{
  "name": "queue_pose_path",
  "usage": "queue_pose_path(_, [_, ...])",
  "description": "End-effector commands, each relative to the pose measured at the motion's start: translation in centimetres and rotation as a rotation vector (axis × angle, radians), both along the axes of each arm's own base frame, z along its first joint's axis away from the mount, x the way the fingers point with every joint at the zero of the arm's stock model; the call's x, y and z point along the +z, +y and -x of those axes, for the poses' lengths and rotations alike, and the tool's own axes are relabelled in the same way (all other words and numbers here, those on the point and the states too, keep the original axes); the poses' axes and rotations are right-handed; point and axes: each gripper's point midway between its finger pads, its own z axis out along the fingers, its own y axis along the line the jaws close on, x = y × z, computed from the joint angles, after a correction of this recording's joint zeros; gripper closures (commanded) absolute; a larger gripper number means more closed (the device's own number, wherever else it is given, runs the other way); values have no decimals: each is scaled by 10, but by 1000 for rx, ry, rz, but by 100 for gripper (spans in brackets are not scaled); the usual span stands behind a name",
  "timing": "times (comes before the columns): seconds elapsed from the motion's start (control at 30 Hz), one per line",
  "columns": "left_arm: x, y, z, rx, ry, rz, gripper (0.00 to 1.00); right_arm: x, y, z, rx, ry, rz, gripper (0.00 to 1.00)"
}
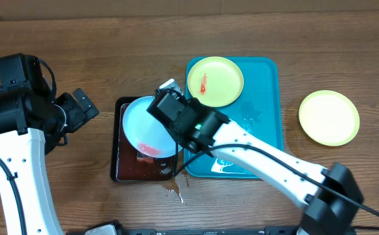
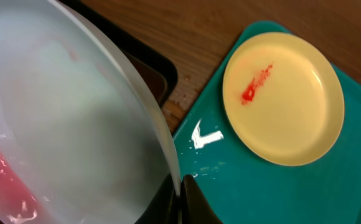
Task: Clean dirty plates on tray and stack at the side
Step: 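Lift the white plate with the right gripper and tilt it over the brown tray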
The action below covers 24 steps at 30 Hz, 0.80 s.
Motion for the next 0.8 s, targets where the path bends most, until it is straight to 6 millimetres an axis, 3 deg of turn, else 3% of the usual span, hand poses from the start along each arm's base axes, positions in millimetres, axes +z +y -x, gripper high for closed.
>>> queue_pose_path(0.0, [7, 9, 4, 11, -9, -51, 0, 14, -7, -13, -43, -71, 14, 96])
queue_pose_path(0.2, [7, 9, 4, 12, -10, -50, 1, 30, -8, -13, -56, -135, 23, 96])
queue_pose_path(0.33, [7, 9, 4, 12, -10, -50, 0, 54, -13, -11, -93, -275, 85, 96])
queue_pose_path(0.5, [7, 9, 4, 12, -10, -50, 0, 81, -8, 4, -115, -446, 161, 96])
queue_pose_path(0.77, [7, 9, 4, 12, -10, -50, 0, 108, -1, 26, -131, -616, 227, 96])
